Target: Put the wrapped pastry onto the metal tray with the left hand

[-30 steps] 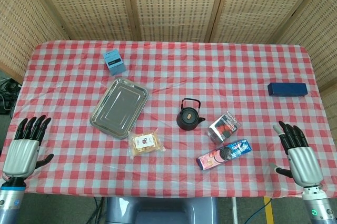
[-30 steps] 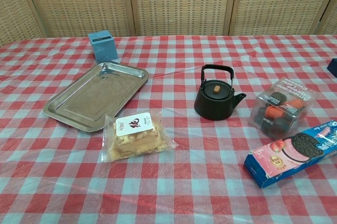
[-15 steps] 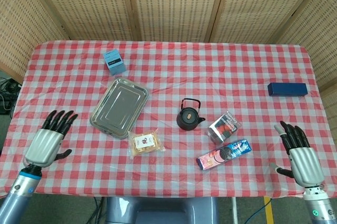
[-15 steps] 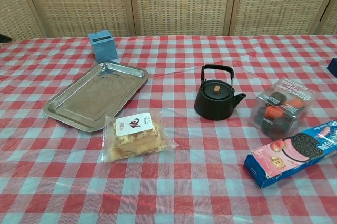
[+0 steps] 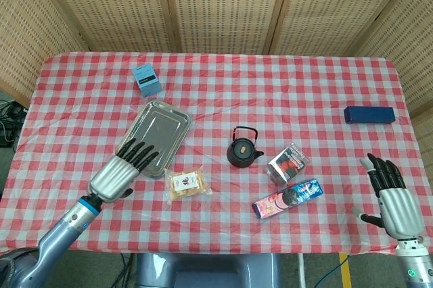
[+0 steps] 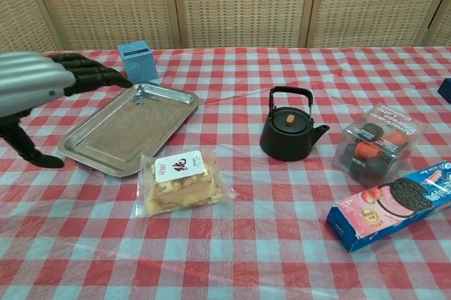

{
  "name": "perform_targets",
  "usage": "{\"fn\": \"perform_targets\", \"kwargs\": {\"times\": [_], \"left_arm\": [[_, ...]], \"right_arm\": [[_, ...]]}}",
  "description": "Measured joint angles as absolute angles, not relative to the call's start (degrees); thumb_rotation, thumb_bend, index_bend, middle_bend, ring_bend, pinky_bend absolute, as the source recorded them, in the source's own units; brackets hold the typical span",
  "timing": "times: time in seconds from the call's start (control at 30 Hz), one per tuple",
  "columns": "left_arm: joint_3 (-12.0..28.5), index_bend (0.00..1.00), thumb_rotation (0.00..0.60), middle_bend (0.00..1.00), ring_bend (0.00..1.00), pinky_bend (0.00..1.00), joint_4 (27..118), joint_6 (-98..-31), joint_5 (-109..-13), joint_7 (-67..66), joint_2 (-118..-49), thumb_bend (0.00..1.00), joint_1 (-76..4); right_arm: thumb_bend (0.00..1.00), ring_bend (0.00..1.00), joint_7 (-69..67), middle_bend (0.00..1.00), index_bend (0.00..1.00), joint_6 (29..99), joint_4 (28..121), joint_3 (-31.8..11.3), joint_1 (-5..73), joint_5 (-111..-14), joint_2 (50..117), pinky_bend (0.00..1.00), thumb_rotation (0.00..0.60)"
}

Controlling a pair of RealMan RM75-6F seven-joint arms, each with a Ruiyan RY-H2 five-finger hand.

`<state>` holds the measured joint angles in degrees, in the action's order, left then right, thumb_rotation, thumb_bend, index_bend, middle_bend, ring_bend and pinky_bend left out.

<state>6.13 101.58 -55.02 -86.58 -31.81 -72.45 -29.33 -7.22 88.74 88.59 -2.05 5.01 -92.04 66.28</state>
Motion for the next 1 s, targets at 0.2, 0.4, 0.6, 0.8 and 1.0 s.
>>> {"fn": "perform_targets", "kwargs": {"times": [0.2, 0.4, 0.6, 0.8, 1.0], "left_arm": [[6.6, 0.00, 0.600, 0.00, 0.00, 0.00, 101.0, -48.7, -81.9, -38.0, -75.8, 0.00, -34.4], [7.1, 0.00, 0.600, 0.00, 0.00, 0.00, 100.5, -44.0, -75.2, -41.0, -78.8, 0.00, -39.1], [7.5, 0.00, 0.600, 0.00, 0.00, 0.00, 97.8, -41.6, -68.8, -45.5, -82.6, 0.00, -43.7], [7.0, 0.00, 0.600, 0.00, 0.00, 0.00, 95.4, -41.1, -61.4, -51.6, -86.0, 0.00, -48.6], [5.8, 0.03, 0.600, 0.00, 0.00, 0.04, 94.1, -41.7, -56.3, -54.2, -88.2, 0.04, -51.7]], "right_arm": [[0.06, 0.00, -8.8, 0.00, 0.00, 88.6, 88.4, -2.4, 5.0, -91.4, 65.8, 0.00, 0.600], [0.06, 0.00, -10.2, 0.00, 0.00, 88.6, 88.2, -2.6, 4.9, -90.9, 65.4, 0.00, 0.600], [0.06, 0.00, -12.2, 0.00, 0.00, 88.4, 87.7, -3.0, 4.9, -90.3, 65.0, 0.00, 0.600], [0.06, 0.00, -13.9, 0.00, 0.00, 88.0, 87.3, -3.3, 4.9, -89.6, 64.8, 0.00, 0.600], [0.06, 0.00, -14.8, 0.00, 0.00, 88.0, 87.0, -3.5, 4.9, -89.5, 64.6, 0.00, 0.600]]}}
